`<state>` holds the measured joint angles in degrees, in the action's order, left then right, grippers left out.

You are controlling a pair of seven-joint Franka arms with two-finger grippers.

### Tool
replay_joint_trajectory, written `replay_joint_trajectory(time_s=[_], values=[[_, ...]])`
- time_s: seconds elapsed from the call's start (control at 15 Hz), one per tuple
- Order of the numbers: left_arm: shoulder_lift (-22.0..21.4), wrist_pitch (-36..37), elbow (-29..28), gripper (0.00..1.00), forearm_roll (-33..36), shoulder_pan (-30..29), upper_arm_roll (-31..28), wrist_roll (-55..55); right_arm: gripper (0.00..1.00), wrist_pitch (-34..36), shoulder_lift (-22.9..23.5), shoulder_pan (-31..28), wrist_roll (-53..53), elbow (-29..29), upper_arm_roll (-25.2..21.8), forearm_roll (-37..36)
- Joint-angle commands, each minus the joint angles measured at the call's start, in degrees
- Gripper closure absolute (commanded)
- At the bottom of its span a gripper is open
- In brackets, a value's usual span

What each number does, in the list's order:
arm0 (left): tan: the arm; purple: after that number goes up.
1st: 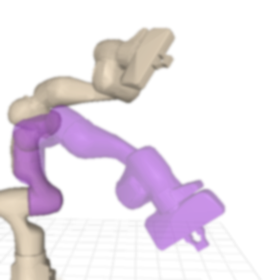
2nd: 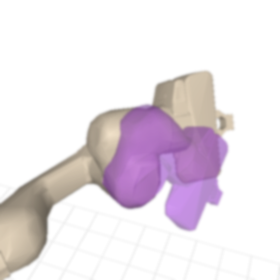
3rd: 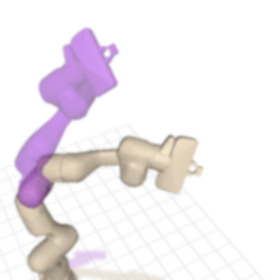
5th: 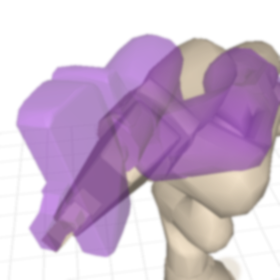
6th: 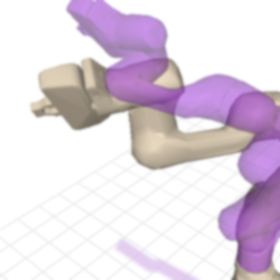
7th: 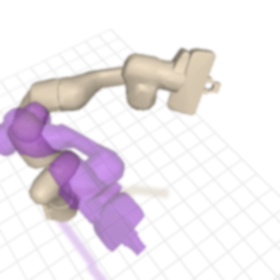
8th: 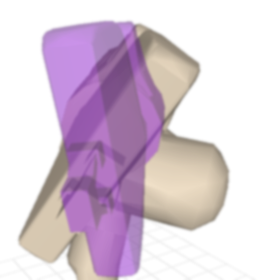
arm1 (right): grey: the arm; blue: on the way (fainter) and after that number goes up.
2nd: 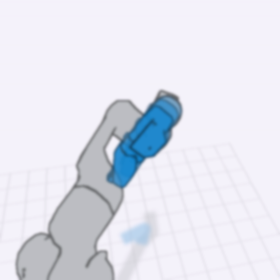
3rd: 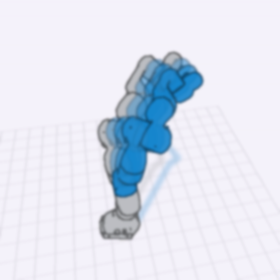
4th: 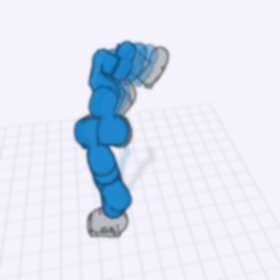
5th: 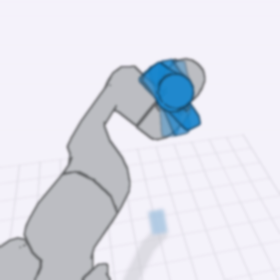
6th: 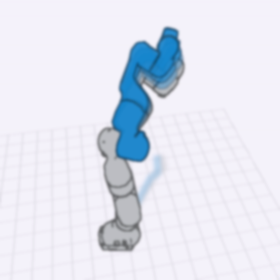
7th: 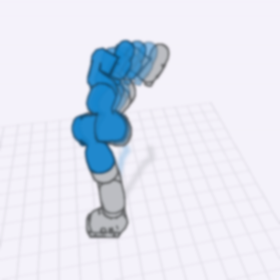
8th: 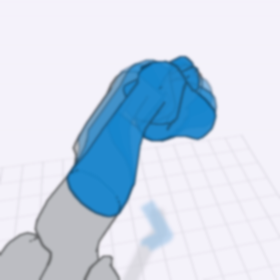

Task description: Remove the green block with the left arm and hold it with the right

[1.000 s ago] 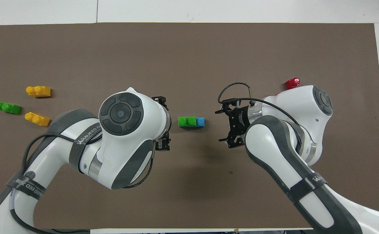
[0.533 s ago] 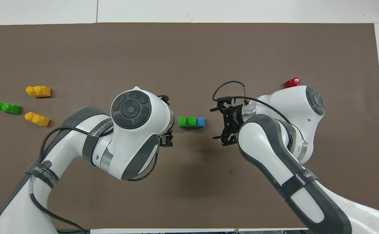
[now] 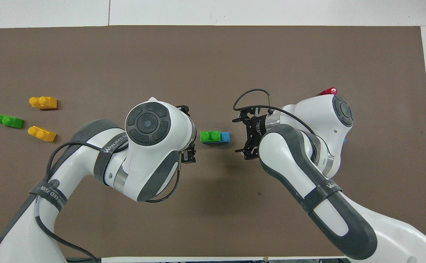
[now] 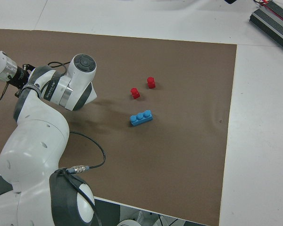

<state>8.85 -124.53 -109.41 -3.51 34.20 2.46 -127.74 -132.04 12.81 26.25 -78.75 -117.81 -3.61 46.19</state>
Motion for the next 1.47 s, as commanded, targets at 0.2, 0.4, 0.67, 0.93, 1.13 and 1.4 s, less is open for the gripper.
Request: replay_joint_trajectory(time_s=[0.2,0.4,0.67,0.93,1.13,1.4], values=[[0.29,-2.03,-0.45,0.0,1.13,1.66,-0.79,-3.39,0.0,-4.72,2.22,2.66,1.41,0.92,-0.08,4.07],[0.38,-2.39,-0.36,0.0,1.4,1.75,-0.79,-3.92,0.0,-5.86,3.09,2.93,1.49,0.92,-0.08,4.87],[0.38,-2.48,-0.37,0.0,1.4,2.19,-0.79,-4.28,0.0,-7.45,4.15,4.07,1.58,0.83,-0.08,5.05],[0.64,-2.48,-0.36,0.0,1.4,2.27,-0.79,-4.72,0.0,-9.37,4.85,4.77,1.76,0.74,-0.08,5.14],[0.9,-2.56,-0.36,0.0,1.4,2.8,-0.79,-5.15,0.0,-9.56,5.55,5.13,1.76,0.65,-0.08,5.14],[1.87,-3.27,-0.19,0.0,2.01,3.06,-0.79,-6.3,0.0,-10.7,6.08,5.74,2.11,0.3,-0.08,5.32]])
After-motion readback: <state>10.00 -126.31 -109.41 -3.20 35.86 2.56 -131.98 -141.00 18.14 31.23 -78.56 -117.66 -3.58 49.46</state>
